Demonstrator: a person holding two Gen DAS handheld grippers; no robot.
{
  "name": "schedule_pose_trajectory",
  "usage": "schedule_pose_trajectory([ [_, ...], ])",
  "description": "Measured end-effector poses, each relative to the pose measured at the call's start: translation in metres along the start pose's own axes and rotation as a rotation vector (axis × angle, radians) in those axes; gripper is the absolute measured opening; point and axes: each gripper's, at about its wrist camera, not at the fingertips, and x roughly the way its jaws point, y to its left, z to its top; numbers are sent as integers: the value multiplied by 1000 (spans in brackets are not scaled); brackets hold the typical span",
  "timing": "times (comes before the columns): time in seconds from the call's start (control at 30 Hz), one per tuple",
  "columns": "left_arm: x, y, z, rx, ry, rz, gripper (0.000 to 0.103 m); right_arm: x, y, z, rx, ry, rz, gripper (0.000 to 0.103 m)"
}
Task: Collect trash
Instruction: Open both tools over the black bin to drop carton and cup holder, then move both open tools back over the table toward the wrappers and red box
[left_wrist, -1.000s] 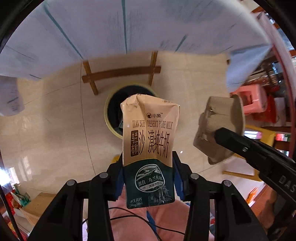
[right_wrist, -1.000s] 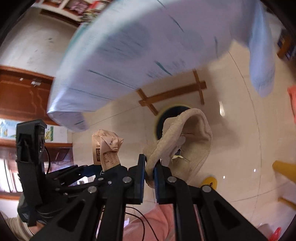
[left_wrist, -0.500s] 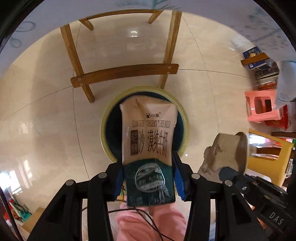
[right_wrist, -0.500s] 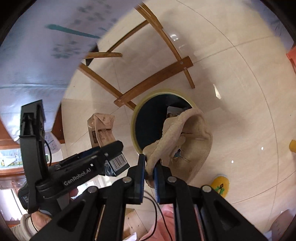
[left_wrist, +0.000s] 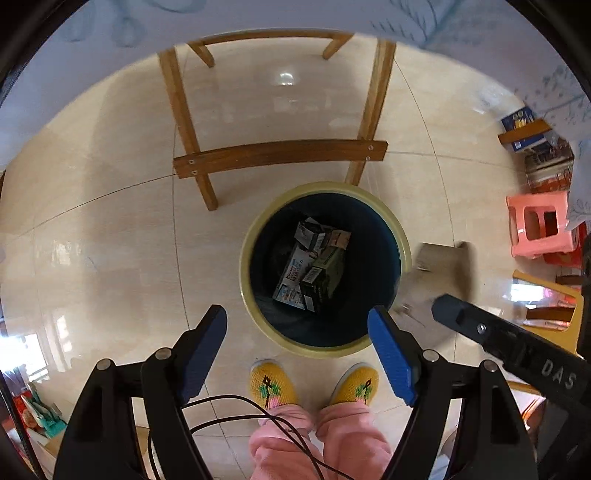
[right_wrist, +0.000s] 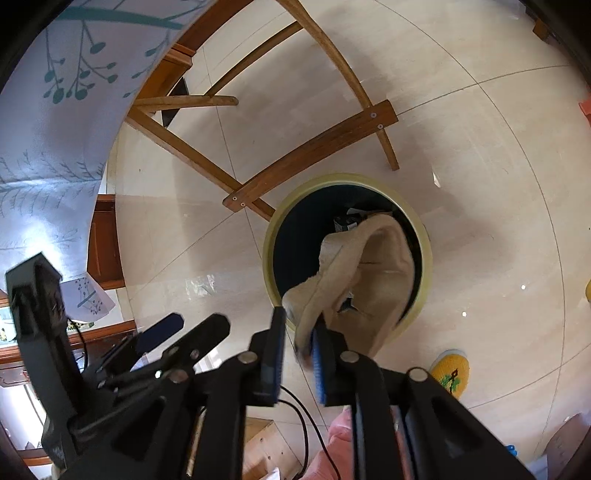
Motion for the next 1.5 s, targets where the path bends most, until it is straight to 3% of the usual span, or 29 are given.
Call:
schedule_pose_trajectory([
  [0.07, -6, 4, -2, -10, -11, 1, 77, 0, 5, 0, -3, -10, -10, 38],
  [0.4, -49, 17, -20, -63, -42, -11, 77, -28, 29, -16, -60, -15, -14, 38],
  [0.63, -137, 5, -31, -78, -109, -39, 78, -96, 66, -36, -146, -33, -6, 38],
  [1.07, -313, -28, -40, -43, -273, -66, 78, -259, 137, -49, -358, -184, 59, 38],
  [1.27, -367, -40, -39, -32, -316, -66, 78, -318, 162, -52, -457, -261, 87, 38],
  [1.5, -423, -45, -38, -72, -422, -43, 78, -353, 178, -45, -510, -308, 129, 38],
])
